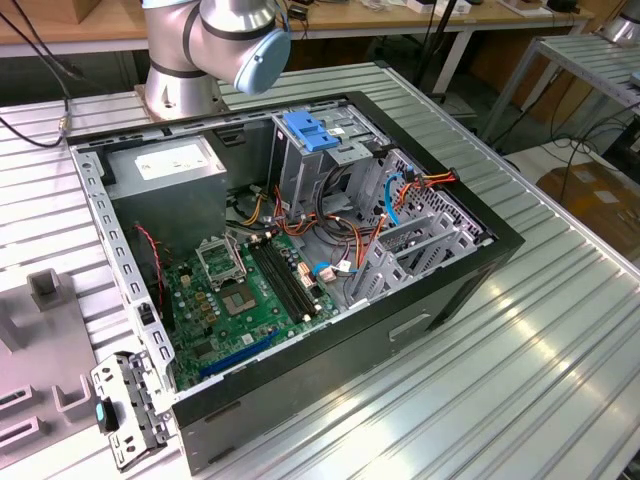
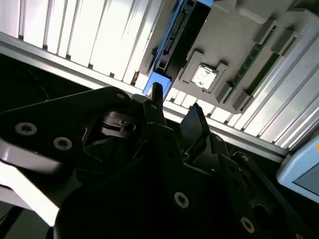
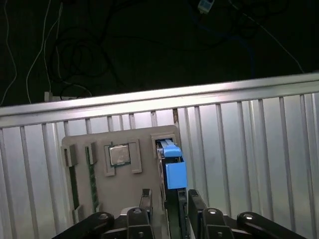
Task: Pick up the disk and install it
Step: 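Pick up the disk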
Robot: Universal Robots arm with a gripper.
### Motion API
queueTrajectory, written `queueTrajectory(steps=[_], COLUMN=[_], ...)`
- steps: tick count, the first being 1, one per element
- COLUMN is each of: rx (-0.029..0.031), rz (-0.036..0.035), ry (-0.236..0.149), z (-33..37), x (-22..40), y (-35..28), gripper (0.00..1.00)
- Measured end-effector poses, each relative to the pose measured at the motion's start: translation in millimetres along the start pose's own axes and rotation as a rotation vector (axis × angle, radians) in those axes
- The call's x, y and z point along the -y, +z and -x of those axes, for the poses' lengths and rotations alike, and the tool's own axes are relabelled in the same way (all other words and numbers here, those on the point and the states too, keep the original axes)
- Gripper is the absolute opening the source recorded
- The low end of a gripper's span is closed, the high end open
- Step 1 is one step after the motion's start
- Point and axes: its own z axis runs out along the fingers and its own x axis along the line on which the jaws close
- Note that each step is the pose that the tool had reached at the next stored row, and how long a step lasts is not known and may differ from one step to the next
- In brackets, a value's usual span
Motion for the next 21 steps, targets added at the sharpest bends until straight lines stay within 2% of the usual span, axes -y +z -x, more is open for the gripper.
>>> queueTrajectory(steps=[11, 21], rx=[0.0005, 0.0006], rz=[-0.002, -0.0022], ry=[-0.026, -0.033], z=[-0.3, -0.4], x=[-2.4, -3.9], y=[4.4, 5.1], gripper=[0.42, 0.42])
